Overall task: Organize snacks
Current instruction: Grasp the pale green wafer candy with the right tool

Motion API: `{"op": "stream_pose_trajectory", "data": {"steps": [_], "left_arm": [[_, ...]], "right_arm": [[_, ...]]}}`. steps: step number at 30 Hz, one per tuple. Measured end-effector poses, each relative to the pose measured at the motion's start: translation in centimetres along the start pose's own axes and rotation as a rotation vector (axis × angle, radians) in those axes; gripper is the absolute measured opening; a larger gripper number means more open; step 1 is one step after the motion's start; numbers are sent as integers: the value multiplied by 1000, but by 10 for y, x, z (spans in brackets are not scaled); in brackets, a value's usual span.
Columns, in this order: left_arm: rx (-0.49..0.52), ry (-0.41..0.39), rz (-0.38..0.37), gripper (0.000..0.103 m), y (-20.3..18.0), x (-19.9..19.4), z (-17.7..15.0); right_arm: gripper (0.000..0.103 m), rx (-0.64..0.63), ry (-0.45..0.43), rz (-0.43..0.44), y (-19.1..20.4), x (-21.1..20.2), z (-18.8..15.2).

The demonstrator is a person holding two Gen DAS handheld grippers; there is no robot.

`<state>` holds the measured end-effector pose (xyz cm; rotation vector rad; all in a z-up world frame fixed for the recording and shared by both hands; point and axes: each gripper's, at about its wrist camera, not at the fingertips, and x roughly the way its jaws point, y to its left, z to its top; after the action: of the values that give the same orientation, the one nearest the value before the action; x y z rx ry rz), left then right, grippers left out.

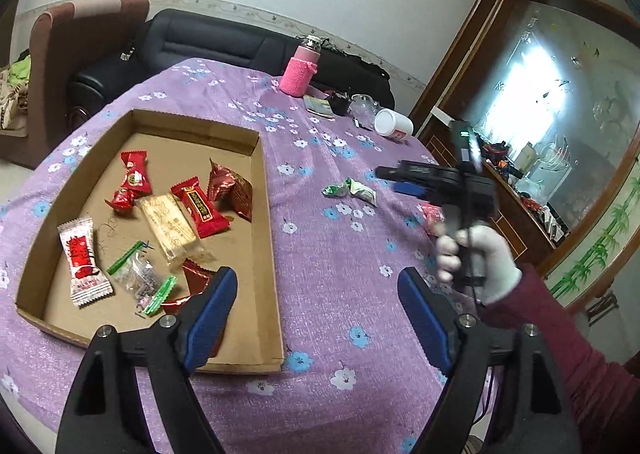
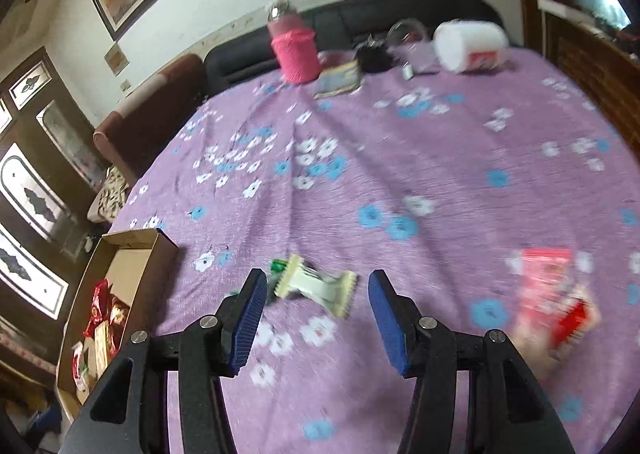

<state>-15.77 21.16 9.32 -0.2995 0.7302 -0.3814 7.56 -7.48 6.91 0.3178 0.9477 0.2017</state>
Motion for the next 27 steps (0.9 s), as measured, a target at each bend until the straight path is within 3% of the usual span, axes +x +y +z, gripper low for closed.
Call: {"op": "stream_pose_trajectory", "data": {"steps": [5, 12, 23, 24, 25, 26, 27], "left_arm": [[13, 4, 9, 82, 0, -2, 0], [2, 61, -17, 82, -5, 18, -5], [11, 68, -4, 82, -9, 22, -5], [13, 67, -3, 82, -9, 22, -4], [15, 67, 0, 82, -10, 22, -4], [17, 67, 1, 82, -10, 22, -3], [18, 68, 1, 82, -11, 22, -2]], "right_arm": [[57, -14, 44, -1, -2, 25, 2], [57, 59, 89, 122, -9, 34, 0], [65, -141, 46, -17, 25, 37, -9], [62, -143, 51, -17, 26, 36, -10], [43, -147, 64, -22, 27, 36, -11], [37, -152, 81, -30, 27, 36, -12], [37, -157, 84, -24, 26, 34, -14]]}}
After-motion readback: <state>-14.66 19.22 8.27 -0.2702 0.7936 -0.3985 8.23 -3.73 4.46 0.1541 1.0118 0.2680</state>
